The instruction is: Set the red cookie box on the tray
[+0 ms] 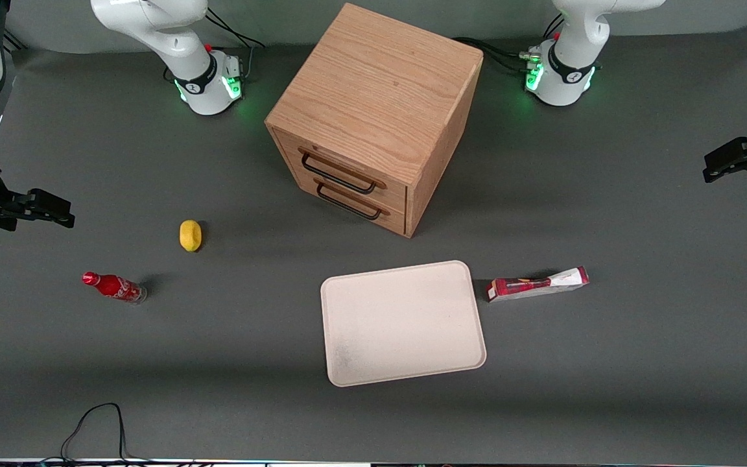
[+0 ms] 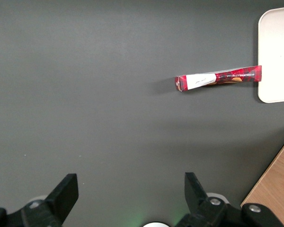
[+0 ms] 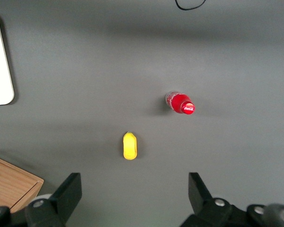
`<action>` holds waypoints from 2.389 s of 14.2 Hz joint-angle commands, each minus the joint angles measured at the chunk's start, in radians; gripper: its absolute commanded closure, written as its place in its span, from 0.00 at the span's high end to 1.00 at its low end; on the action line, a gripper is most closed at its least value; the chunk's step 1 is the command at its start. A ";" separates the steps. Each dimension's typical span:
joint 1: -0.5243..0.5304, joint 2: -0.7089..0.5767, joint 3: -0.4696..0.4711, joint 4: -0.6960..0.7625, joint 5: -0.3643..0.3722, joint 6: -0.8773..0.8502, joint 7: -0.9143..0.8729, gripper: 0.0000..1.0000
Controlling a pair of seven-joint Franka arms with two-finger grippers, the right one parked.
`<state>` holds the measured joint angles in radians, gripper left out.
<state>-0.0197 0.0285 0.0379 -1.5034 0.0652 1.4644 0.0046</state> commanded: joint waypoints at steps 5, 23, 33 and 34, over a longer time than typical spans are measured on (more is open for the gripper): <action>0.004 0.010 0.000 0.035 0.010 -0.032 0.014 1.00; -0.016 0.099 -0.357 0.166 -0.002 -0.101 -0.273 1.00; 0.030 0.246 -0.342 0.155 -0.004 0.011 0.661 1.00; 0.030 0.280 -0.342 0.154 -0.001 0.031 0.726 1.00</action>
<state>0.0146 0.2447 -0.3001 -1.3777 0.0608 1.4742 0.6323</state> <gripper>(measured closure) 0.000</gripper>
